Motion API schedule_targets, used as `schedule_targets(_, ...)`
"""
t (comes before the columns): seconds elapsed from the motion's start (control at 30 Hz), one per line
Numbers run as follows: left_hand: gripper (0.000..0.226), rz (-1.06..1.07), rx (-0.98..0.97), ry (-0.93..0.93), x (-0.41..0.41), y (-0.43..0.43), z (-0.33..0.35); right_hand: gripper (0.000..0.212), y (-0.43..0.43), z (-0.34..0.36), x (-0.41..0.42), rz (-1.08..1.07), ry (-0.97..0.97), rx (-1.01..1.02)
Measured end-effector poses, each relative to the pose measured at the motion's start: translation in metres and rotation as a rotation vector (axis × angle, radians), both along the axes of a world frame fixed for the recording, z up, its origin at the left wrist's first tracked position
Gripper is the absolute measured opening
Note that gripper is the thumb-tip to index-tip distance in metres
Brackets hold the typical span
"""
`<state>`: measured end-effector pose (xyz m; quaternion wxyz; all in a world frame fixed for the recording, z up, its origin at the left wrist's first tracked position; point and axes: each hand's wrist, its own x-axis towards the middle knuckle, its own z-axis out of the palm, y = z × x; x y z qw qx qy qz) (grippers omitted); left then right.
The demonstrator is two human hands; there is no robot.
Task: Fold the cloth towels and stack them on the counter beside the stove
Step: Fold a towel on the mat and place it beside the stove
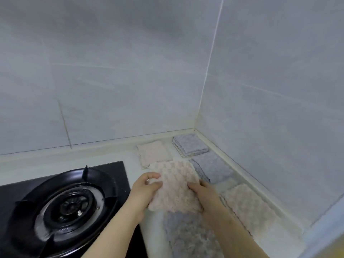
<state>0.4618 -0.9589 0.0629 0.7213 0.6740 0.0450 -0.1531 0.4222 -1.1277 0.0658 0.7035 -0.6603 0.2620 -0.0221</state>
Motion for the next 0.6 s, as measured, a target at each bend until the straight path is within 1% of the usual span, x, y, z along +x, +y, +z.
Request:
schedule_targets(0.13,0.015,0.133,-0.047,0.048,0.039,-0.034,-0.001,0.032,-0.036,-0.003,0.057,0.140,0.009,0.004)
schedule_targets(0.23,0.013,0.214,-0.067,0.054,0.067,-0.050,0.004,0.023,-0.049,-0.004,0.098,0.232,0.018,0.075)
schedule_targets(0.27,0.014,0.235,-0.057,0.046,0.077,-0.054,0.006,0.022,-0.052,-0.005,0.112,0.256,0.022,0.083)
schedule_targets(0.37,0.019,0.290,-0.027,0.039,0.106,-0.057,0.006,0.028,-0.054,-0.005,0.154,0.303,0.037,0.066)
schedule_targets(0.43,0.024,0.323,0.010,0.045,0.126,-0.055,0.004,0.022,-0.052,-0.003,0.180,0.349,0.045,0.088)
schedule_targets(0.5,0.027,0.351,0.061,0.042,0.146,-0.050,0.001,0.020,-0.049,-0.006,0.204,0.381,0.053,0.103)
schedule_targets(0.6,0.028,0.365,0.123,0.018,0.172,-0.043,-0.005,0.021,-0.043,-0.018,0.239,0.408,0.047,0.035)
